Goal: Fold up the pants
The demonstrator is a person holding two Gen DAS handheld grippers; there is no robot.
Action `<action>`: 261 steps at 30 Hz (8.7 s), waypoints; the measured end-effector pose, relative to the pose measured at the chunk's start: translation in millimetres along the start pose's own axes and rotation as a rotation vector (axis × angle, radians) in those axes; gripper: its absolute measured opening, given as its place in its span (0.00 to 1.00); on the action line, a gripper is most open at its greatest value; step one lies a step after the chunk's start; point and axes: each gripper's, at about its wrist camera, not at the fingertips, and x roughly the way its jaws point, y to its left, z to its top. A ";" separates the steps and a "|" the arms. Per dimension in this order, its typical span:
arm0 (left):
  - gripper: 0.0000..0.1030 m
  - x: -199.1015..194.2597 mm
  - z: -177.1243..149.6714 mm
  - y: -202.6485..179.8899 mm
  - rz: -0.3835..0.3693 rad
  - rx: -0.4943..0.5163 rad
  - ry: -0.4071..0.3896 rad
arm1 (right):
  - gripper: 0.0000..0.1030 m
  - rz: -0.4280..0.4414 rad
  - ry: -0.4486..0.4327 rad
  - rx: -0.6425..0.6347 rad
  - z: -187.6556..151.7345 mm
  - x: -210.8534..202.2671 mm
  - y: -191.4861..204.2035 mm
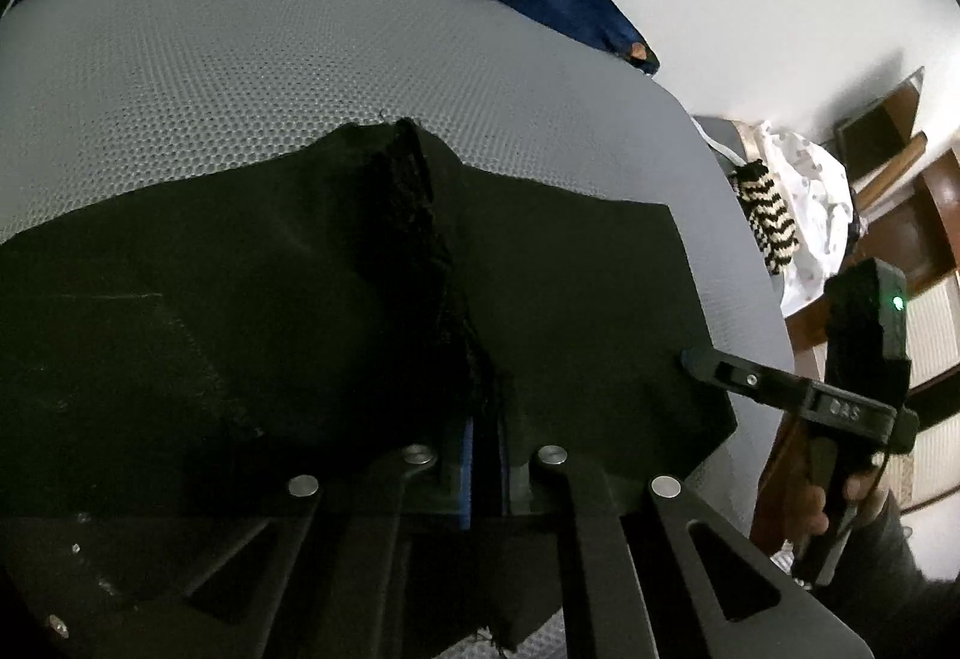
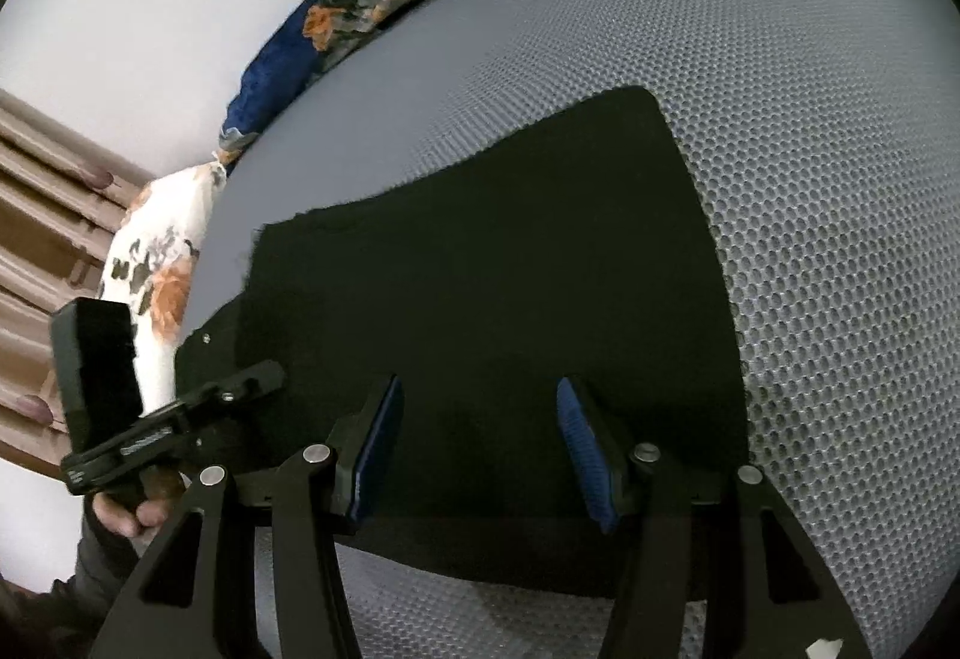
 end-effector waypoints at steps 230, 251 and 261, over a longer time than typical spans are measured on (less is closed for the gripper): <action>0.61 -49.6 15.1 41.5 0.299 -0.170 -0.115 | 0.10 0.259 -0.116 -0.077 49.9 -38.7 17.3; 0.62 12.6 28.4 20.0 0.350 -0.029 -0.032 | 0.28 -0.021 -0.098 0.065 38.7 -14.6 -46.9; 0.62 5.8 -4.3 -0.2 0.294 0.027 -0.009 | 0.28 -0.013 -0.078 0.020 -4.0 -46.5 -36.9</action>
